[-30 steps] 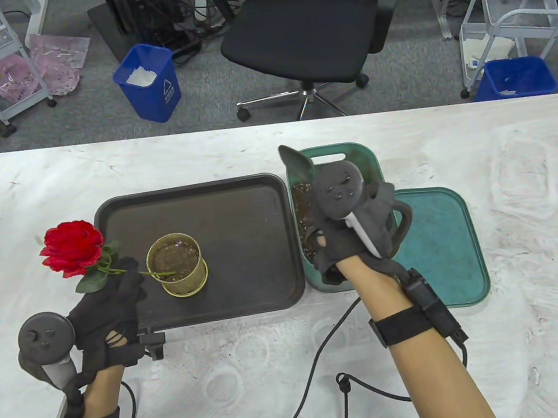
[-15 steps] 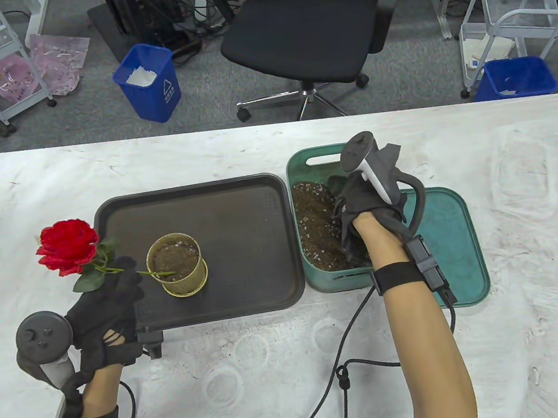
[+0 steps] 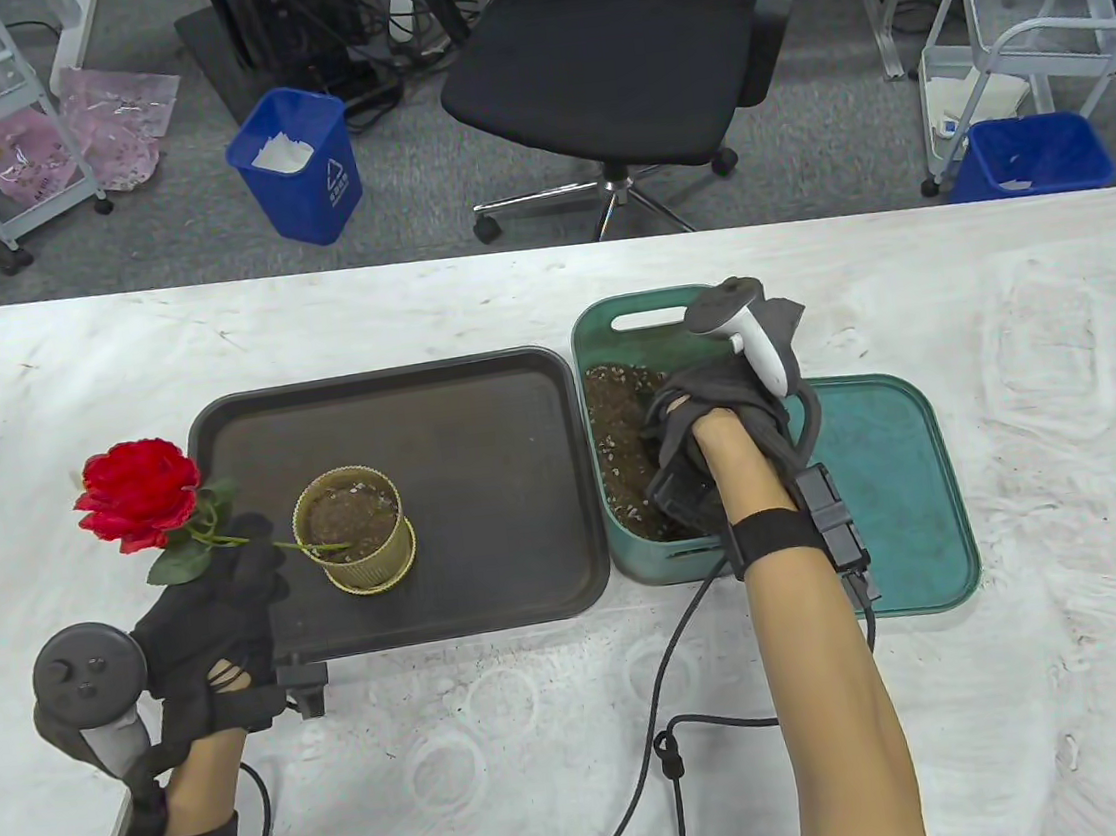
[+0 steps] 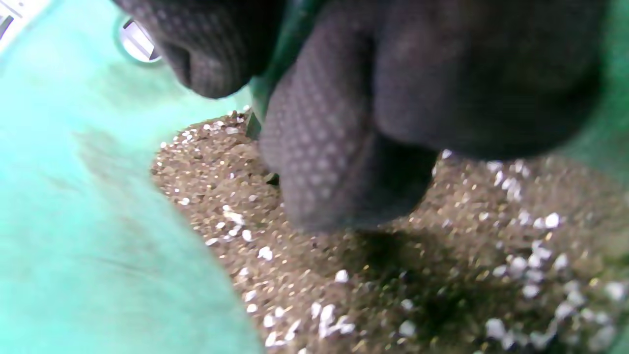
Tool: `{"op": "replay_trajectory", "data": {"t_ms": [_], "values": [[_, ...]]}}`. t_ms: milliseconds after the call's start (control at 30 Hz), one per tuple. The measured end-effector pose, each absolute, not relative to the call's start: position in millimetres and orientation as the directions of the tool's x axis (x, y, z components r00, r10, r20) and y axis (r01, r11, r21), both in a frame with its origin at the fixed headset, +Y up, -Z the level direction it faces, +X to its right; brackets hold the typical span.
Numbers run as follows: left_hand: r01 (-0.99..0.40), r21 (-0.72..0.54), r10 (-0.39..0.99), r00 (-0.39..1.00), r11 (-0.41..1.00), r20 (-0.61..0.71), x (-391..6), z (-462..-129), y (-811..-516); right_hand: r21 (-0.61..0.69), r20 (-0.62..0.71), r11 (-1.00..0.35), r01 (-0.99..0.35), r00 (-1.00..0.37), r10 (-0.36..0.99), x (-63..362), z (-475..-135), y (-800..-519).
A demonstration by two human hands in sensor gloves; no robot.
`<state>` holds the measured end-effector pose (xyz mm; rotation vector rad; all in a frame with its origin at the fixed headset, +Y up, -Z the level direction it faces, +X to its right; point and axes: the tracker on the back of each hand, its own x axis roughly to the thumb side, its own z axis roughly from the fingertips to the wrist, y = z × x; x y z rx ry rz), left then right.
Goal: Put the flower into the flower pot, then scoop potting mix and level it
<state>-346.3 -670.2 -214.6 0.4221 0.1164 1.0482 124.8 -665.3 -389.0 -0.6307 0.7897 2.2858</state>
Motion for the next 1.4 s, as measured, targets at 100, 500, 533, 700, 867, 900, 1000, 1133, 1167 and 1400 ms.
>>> {"op": "replay_trajectory", "data": {"t_ms": [100,500,533,700,867,900,1000,1133,1167,1400], "values": [[-0.817,0.391,0.861,0.498,0.424,0.106,-345.8,-214.1,-670.4,0.363,-0.621,-0.575,-0.733,-0.651,0.437,127.2,-388.5,-667.4],[-0.818,0.388,0.860,0.498,0.425,0.108,-345.5,-214.7,-670.2,0.315,-0.659,-0.432,-0.845,-0.522,0.542,132.5,-382.5,-666.6],[-0.818,0.387,0.860,0.499,0.425,0.109,-345.5,-214.7,-670.2,0.299,-0.666,-0.407,-0.863,-0.494,0.559,133.7,-381.0,-666.8],[-0.822,0.384,0.863,0.492,0.420,0.110,-345.1,-214.4,-670.5,0.241,-0.687,-0.342,-0.908,-0.409,0.600,135.8,-371.0,-665.3],[-0.821,0.383,0.860,0.497,0.423,0.113,-345.0,-214.3,-670.6,0.198,-0.695,-0.307,-0.931,-0.354,0.626,137.9,-363.3,-661.7],[-0.821,0.384,0.861,0.497,0.423,0.113,-345.3,-214.3,-670.7,0.193,-0.694,-0.302,-0.933,-0.348,0.630,138.9,-361.9,-660.1],[-0.820,0.387,0.863,0.494,0.421,0.108,-346.6,-214.5,-671.3,0.161,-0.694,-0.296,-0.942,-0.321,0.644,143.2,-356.8,-655.1],[-0.823,0.386,0.866,0.488,0.417,0.106,-346.7,-214.4,-671.6,0.117,-0.693,-0.271,-0.955,-0.274,0.667,152.4,-346.5,-650.9],[-0.823,0.386,0.867,0.488,0.416,0.106,-346.5,-214.5,-671.6,0.110,-0.690,-0.267,-0.957,-0.267,0.672,154.3,-344.1,-650.1],[-0.824,0.388,0.869,0.484,0.413,0.101,-347.1,-214.0,-671.8,0.061,-0.650,-0.237,-0.970,-0.219,0.728,164.9,-321.0,-634.3]]}}
